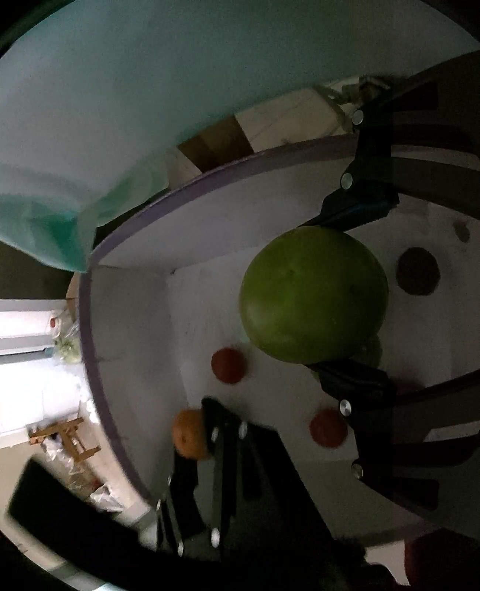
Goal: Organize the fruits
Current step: 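Open both tools to release the green fruit and mandarin into the bin, then move both tools back up to the table toward the last two fruits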
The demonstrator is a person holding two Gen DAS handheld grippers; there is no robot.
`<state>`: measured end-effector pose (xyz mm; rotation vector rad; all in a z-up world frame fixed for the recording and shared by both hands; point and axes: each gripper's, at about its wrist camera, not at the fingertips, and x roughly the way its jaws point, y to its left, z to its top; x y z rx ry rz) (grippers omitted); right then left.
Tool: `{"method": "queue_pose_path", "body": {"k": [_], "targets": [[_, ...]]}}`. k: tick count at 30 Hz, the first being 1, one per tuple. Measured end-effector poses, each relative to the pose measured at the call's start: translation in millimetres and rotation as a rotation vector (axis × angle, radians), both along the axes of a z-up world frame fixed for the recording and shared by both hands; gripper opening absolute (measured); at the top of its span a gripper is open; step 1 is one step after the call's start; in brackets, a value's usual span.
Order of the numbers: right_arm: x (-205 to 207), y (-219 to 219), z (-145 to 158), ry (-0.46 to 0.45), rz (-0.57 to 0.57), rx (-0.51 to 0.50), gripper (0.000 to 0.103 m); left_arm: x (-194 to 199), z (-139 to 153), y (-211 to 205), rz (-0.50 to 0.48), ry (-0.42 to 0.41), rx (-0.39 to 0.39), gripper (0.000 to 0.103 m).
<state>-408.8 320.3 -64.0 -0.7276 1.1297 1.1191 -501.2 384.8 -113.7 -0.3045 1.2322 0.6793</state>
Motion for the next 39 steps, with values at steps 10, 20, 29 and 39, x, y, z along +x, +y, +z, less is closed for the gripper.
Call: {"method": "queue_pose_path", "body": {"k": [10, 20, 29, 39], "targets": [[10.1, 6.0, -16.1, 0.007, 0.026, -0.048, 0.061, 2.4, 0.9, -2.5, 0.014, 0.022, -0.029, 0.043], [3.4, -4.2, 13.8, 0.010, 0.040, 0.051, 0.077, 0.1, 11.9, 1.0, 0.043, 0.009, 0.008, 0.076], [-14.6, -60.2, 105.0, 0.044, 0.140, 0.335, 0.077, 5.2, 92.6, 1.4, 0.078, -0.060, 0.237, 0.087], [108.9, -191.4, 186.9, -0.139, -0.345, 0.557, 0.085, 126.8, 222.4, -94.6, -0.216, -0.460, 0.133, 0.101]]}}
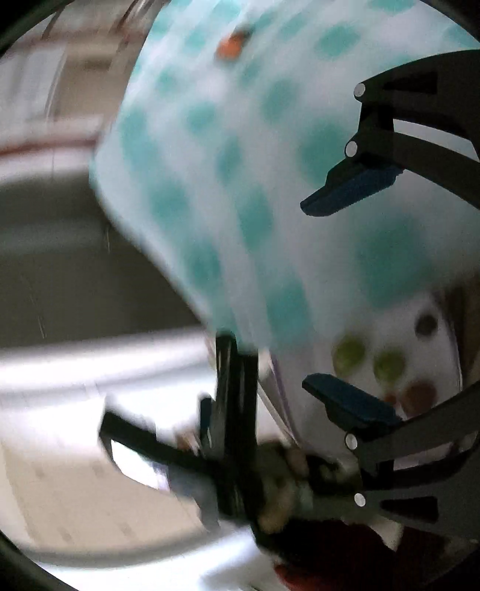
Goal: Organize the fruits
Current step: 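Move both tools back up to the table toward the last two fruits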
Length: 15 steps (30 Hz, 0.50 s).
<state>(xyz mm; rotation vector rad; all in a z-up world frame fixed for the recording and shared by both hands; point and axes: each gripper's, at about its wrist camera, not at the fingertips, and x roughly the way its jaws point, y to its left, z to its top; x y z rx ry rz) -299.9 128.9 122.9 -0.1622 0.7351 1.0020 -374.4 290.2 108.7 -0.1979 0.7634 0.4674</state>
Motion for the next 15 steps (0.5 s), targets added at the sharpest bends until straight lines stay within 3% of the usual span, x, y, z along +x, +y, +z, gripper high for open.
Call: {"method": "queue_pose_path", "body": {"k": [3, 5, 9, 15], "targets": [[58.4, -50.2, -3.7, 0.060, -0.209, -0.003, 0.085, 78.8, 6.8, -55.6, -0.231, -0.090, -0.096, 0.101], [99.1, -83.1, -9.6, 0.079, -0.348, -0.024, 0.085, 123.4, 0.2, -86.7, -0.315, -0.106, -0.101, 0.101], [168.2, -124.3, -26.7, 0.130, -0.539, -0.066, 0.085, 231.7, -26.7, -120.5, -0.359, -0.080, -0.126, 0.101], [244.4, -135.1, -41.5, 0.148, -0.593, -0.112, 0.085, 293.8, -53.2, -109.6, -0.304, -0.123, -0.309, 0.101]]}}
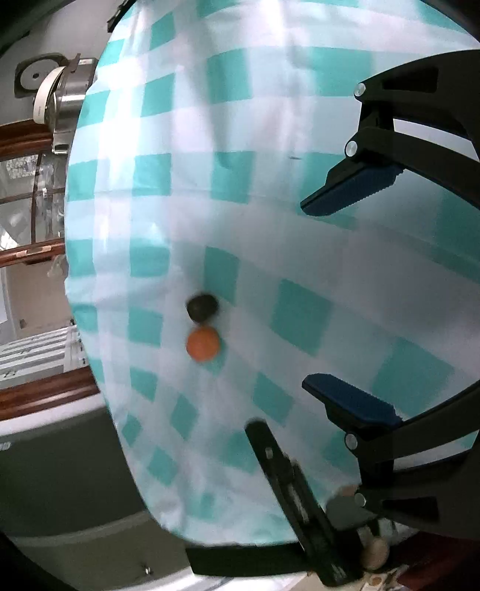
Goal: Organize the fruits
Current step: 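Move both tools back up to the table toward the last two fruits, then grasp the small dark fruit with the right tool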
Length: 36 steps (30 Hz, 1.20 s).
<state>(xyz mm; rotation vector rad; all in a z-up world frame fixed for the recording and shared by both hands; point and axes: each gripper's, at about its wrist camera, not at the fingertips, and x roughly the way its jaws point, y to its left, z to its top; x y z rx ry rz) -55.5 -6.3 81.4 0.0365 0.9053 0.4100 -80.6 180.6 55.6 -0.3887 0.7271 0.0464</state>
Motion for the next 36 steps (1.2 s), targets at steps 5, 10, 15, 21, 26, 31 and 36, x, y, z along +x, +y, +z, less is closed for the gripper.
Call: {"method": "queue_pose_path", "body": {"k": [5, 10, 15, 21, 26, 31, 36], "targets": [[66.9, 21.4, -28.2, 0.046, 0.051, -0.054, 0.085, -2.9, -8.6, 7.2, 0.015, -0.021, -0.094, 0.101], [109.8, 62.5, -53.1, 0.084, 0.184, -0.194, 0.069, -4.4, -15.2, 24.2, 0.060, -0.016, -0.195, 0.101], [148.0, 72.9, -57.8, 0.085, 0.183, -0.194, 0.067, -7.2, -19.5, 37.0, 0.106, -0.030, -0.263, 0.101], [152.9, 80.3, -57.8, 0.045, 0.225, -0.190, 0.036, -6.8, -16.3, 29.5, 0.095, -0.036, -0.217, 0.101], [128.6, 38.5, -38.1, 0.036, 0.124, -0.061, 0.036, -7.9, -14.1, 24.9, 0.093, -0.035, -0.174, 0.101], [97.8, -34.5, -17.6, -0.062, -0.053, 0.030, 0.036, -7.2, -11.7, 15.8, 0.055, -0.028, -0.122, 0.101], [100.9, -76.4, -14.5, -0.117, -0.188, 0.130, 0.036, -2.6, -10.7, 2.0, 0.001, 0.005, -0.072, 0.101]]}}
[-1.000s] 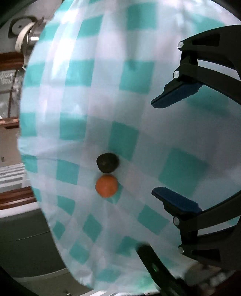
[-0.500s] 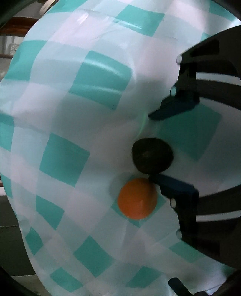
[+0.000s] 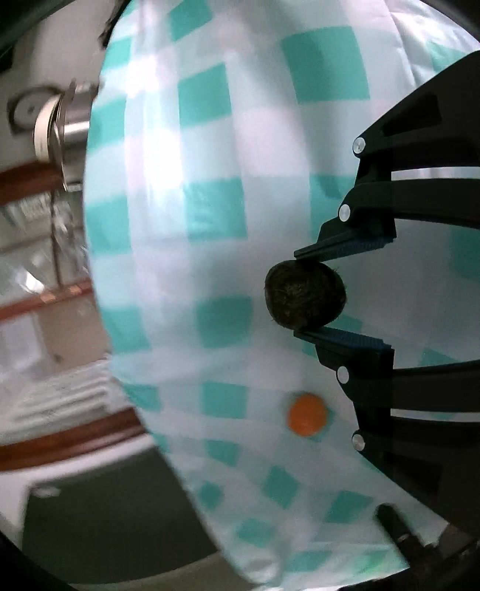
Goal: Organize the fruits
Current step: 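Grasp the small dark fruit with the right tool, then grasp the last mandarin with the left tool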
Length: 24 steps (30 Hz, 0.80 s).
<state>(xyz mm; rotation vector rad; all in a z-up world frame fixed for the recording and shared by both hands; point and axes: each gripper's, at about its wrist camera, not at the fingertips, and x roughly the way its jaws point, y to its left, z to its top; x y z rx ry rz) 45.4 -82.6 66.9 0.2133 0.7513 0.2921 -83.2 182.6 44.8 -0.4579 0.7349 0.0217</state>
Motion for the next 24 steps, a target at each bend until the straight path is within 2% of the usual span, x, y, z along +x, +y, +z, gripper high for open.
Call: {"method": "queue_pose_path", "body": {"k": [3, 4, 6, 9, 12, 17, 19, 20, 21, 22, 24], "targets": [[3.7, 4.1, -9.6, -0.001, 0.022, 0.013, 0.036, 7.3, 0.2, -12.8, -0.039, 0.032, 0.047, 0.101], [6.3, 5.2, -12.2, 0.015, 0.037, 0.020, 0.036, 18.3, -0.2, -22.5, -0.066, 0.061, 0.089, 0.101], [3.2, -0.6, -11.5, 0.010, 0.040, 0.060, 0.036, 33.9, 1.0, -33.4, -0.069, 0.069, 0.144, 0.101], [6.5, -2.4, -15.5, 0.045, 0.024, 0.125, 0.036, 70.4, 1.6, -48.2, -0.077, 0.086, 0.200, 0.101], [8.4, -4.6, -18.2, 0.061, 0.015, 0.159, 0.036, 110.0, -7.6, -57.1, -0.092, 0.133, 0.257, 0.092], [10.9, 1.1, -17.5, 0.068, 0.035, 0.157, 0.036, 147.6, -17.3, -66.7, -0.125, 0.185, 0.330, 0.079], [10.3, 0.4, -17.9, 0.070, 0.036, 0.159, 0.036, 156.3, -23.1, -68.4, -0.118, 0.222, 0.353, 0.052], [10.2, 0.6, -17.8, 0.070, 0.037, 0.160, 0.036, 155.7, -23.5, -69.4, -0.107, 0.227, 0.374, 0.047], [9.8, 0.8, -17.6, 0.070, 0.034, 0.159, 0.036, 151.4, -22.4, -69.3, -0.106, 0.217, 0.383, 0.045], [10.2, 0.8, -17.9, 0.070, 0.034, 0.159, 0.036, 146.3, -22.5, -68.1, -0.127, 0.212, 0.350, 0.045], [10.4, 0.6, -17.7, 0.069, 0.034, 0.162, 0.036, 130.6, -19.9, -67.2, -0.124, 0.194, 0.332, 0.044]]}}
